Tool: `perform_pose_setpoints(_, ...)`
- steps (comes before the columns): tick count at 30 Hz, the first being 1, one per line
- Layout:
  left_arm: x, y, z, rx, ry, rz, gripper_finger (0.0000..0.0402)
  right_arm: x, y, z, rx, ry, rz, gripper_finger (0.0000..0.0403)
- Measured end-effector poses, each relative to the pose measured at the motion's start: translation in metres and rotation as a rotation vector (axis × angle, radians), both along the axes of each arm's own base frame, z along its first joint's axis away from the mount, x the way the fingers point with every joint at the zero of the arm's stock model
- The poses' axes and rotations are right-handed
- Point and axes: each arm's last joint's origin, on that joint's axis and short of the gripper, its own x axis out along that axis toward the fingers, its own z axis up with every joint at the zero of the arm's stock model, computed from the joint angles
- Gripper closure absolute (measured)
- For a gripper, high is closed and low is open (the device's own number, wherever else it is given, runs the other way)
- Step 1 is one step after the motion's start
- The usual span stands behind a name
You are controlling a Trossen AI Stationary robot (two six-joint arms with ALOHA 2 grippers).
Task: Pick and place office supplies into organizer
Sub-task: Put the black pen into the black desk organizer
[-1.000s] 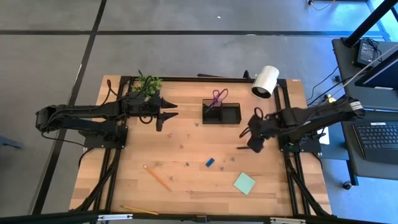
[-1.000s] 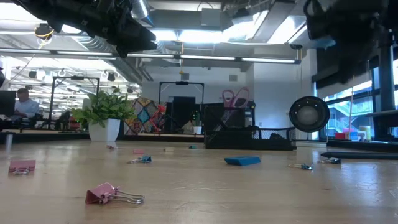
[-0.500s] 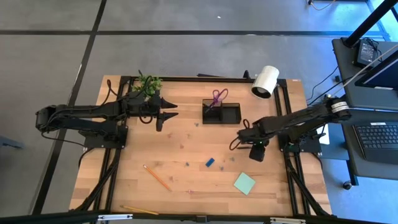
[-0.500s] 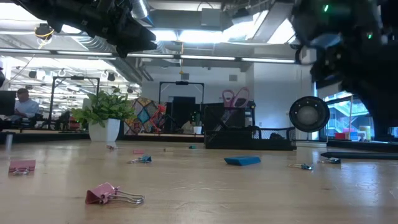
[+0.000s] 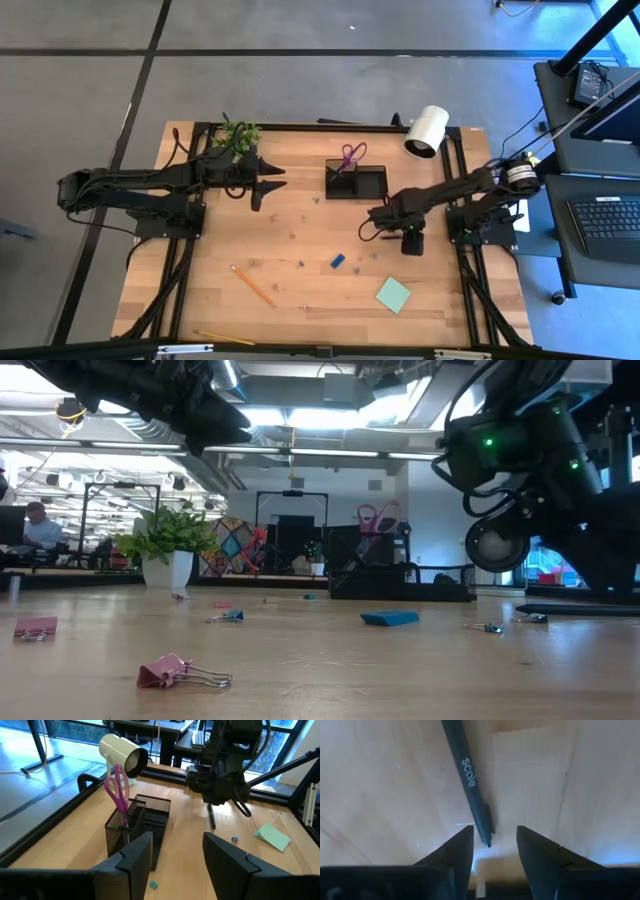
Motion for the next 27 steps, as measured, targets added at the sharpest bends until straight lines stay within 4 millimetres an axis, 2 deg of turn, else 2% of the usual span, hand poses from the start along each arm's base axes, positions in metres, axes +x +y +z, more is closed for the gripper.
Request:
perform_pose_setpoints(5, 0.000, 0.000, 0.000, -0.007, 0.001, 0.002, 0.0233, -0.002, -0.003, -0.005, -0.008, 0.010, 0.017, 0.0249)
perform_pose_setpoints(11, 0.000, 0.000, 0.000, -0.008, 0.001, 0.002, 0.0233, -0.021, -0.002, -0.023, 0.018, 0.079, 0.009, 0.0249)
perform_pose_setpoints(20, 0.000, 0.001, 0.000, 0.005, 0.004, 0.053, 0.0233, -0.025, -0.002, -0.027, 0.017, 0.062, -0.008, 0.0249)
perform_pose_setpoints(27, 0.000, 0.002, 0.000, 0.005, 0.005, 0.054, 0.0233, -0.025, -0.002, -0.028, 0.031, 0.060, 0.016, 0.0292)
